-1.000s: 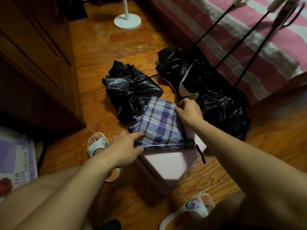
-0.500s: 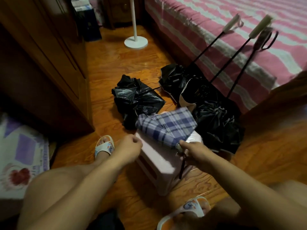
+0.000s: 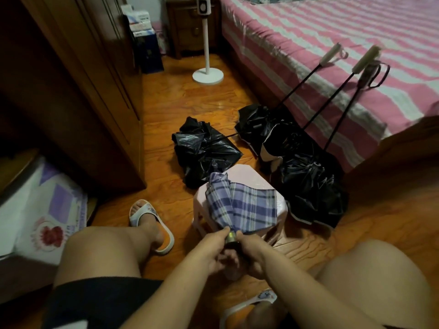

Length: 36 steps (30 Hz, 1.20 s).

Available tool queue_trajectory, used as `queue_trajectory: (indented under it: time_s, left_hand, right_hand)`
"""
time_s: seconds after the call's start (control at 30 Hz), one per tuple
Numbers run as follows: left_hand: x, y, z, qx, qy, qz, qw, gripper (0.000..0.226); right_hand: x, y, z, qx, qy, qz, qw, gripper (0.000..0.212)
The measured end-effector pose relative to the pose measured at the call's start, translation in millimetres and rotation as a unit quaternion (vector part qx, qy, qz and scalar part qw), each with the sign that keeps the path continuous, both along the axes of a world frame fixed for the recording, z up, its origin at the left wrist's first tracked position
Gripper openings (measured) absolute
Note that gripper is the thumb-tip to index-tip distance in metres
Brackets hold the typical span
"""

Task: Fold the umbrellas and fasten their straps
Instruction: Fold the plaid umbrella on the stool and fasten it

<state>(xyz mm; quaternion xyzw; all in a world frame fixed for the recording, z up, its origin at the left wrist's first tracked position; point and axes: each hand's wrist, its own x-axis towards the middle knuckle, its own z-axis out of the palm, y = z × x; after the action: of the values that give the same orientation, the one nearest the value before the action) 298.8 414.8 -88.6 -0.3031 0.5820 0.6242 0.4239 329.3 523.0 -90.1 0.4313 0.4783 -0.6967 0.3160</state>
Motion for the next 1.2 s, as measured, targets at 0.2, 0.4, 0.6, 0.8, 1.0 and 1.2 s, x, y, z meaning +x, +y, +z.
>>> queue_trajectory:
  time_s: [0.2,0.4,0.6,0.8,1.0,1.2]
  left_hand:
    - [-17,-36,-19,-0.209,0.170,-0.095,0.958,0.035]
    - [-43,-67,-38,-0.411,0.328,-0.253,0.812,0.047]
    - [-66,-73,-47,-0.384,0.380,-0.245,0.805,0.047]
    - [-69,-82,-52,-0.331,0.400,-0.228,0.824,0.041]
    - [-82,-78,-51,-0.282,0.404,-0.221,0.842,0.041]
    - [-92,-57,-33,-0.376,0.405,-0.282,0.784,0.050]
  right_hand:
    - [-15,23,39,0.280,0.123,0.336,0.891,0.021]
    - [-45,95,61,0.418,0.210,0.345,0.814,0.022]
    - [-46,134,28,0.397,0.179,0.180,0.882,0.013]
    - [-71,97,18,0.360,0.282,0.208,0.865,0.024]
    - [-80,78,24,0.362,0.319,0.190,0.855,0.039]
    - [-77,97,29,0.265,0.286,0.149,0.909,0.032]
